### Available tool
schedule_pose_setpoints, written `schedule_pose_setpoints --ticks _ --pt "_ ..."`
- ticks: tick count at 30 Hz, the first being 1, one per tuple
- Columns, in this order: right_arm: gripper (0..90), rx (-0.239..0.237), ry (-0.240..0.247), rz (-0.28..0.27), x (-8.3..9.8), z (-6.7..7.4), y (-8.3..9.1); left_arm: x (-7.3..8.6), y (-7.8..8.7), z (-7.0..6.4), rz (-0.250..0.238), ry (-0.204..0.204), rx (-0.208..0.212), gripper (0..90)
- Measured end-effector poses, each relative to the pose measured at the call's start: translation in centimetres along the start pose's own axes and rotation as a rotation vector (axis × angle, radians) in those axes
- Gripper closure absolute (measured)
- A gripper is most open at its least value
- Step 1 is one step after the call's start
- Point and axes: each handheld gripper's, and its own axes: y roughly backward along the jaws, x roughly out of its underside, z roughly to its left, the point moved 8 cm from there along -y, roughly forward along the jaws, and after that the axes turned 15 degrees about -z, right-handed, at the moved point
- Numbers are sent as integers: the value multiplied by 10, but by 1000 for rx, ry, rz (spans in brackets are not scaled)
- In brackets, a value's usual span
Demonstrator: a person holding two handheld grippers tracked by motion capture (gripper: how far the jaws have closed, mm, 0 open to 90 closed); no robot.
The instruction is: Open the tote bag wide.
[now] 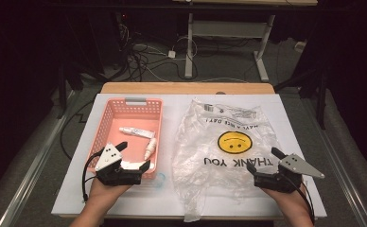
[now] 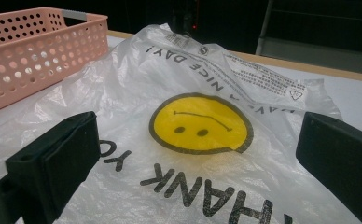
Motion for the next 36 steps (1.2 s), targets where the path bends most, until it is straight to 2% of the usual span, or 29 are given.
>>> schedule_pose_setpoints --ticks 6,14,18,21,28,29,33,34,36 --pt "4 3 5 3 -1 -1 0 1 0 -2 12 -22 6 0" --pt "41 5 2 7 -4 -2 2 2 4 -2 30 -17 14 0" --pt "150 17 -11 7 -7 -8 5 2 5 -2 34 -5 28 0" --pt "200 32 -14 6 -9 -13 8 7 9 -1 46 0 26 0" --pt "386 60 -20 27 -6 -29 16 3 13 0 33 -5 24 0" --pt "408 63 -22 31 -6 -31 17 2 12 1 39 12 29 0" --pt "482 84 -39 35 -6 -41 23 3 11 1 47 16 50 0" --pt "505 86 -41 42 -5 -43 24 4 12 1 37 34 56 0" --pt "532 94 -45 51 -3 -48 27 4 13 1 18 35 49 0"
